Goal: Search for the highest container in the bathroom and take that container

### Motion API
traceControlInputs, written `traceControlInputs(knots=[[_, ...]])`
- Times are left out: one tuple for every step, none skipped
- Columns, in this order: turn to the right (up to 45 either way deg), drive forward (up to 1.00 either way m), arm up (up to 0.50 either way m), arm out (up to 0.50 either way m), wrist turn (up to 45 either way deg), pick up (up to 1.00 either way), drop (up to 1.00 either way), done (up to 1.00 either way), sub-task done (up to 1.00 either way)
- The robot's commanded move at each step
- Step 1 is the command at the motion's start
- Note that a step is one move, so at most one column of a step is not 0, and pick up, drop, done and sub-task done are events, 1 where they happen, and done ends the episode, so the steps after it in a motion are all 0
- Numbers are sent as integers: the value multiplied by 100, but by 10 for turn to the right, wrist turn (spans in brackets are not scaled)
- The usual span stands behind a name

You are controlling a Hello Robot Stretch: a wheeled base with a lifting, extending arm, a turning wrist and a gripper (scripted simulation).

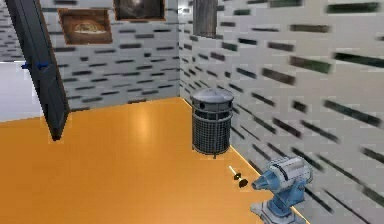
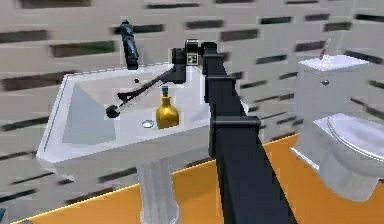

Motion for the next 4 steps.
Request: traceControlInputs(knots=[[0, 0, 0, 0, 450, 0, 0, 0, 0], [0, 0, 0, 0, 120, 0, 0, 0, 0], [0, 0, -24, 0, 0, 0, 0, 0, 0], [0, 0, 0, 0, 0, 100, 0, 0, 0]])
